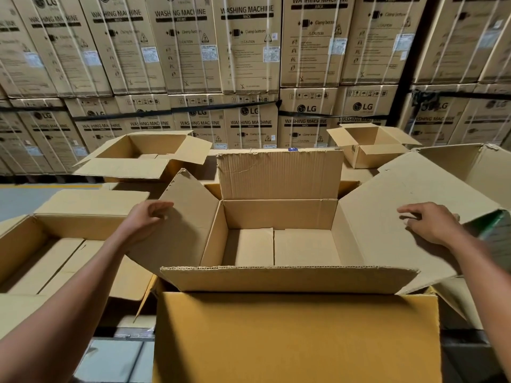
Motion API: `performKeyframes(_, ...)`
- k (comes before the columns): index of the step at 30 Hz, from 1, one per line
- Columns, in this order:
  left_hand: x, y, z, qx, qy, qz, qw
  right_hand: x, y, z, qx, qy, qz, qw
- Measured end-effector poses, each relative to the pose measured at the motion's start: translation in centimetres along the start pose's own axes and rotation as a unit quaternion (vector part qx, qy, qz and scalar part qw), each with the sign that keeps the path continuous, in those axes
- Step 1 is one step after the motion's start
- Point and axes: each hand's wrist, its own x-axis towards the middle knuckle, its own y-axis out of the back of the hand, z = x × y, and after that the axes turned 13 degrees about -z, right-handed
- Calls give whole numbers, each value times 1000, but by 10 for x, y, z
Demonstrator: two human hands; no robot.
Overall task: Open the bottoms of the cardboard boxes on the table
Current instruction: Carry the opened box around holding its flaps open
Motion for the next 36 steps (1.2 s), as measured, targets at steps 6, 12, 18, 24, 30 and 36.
performKeyframes(6,-24,0,12,25,-3,80,996,-29,-3,-31,60,12,69,996)
performKeyframes(12,-84,-16,64,-177,-49,206,961,-78,7,-81,244,122,-2,962)
performKeyframes(18,-150,-28,90,-259,-84,251,929,-116,20,-143,270,229,10,935)
performKeyframes(24,-222,-71,75,-355,-7,345,869,-155,-16,-231,327,366,-8,871)
performKeyframes(30,-309,-99,45,-370,88,400,834,-209,-90,-317,344,455,-103,815)
performKeyframes(36,-394,-113,-17,-408,169,461,770,-290,-193,-382,357,470,-293,752)
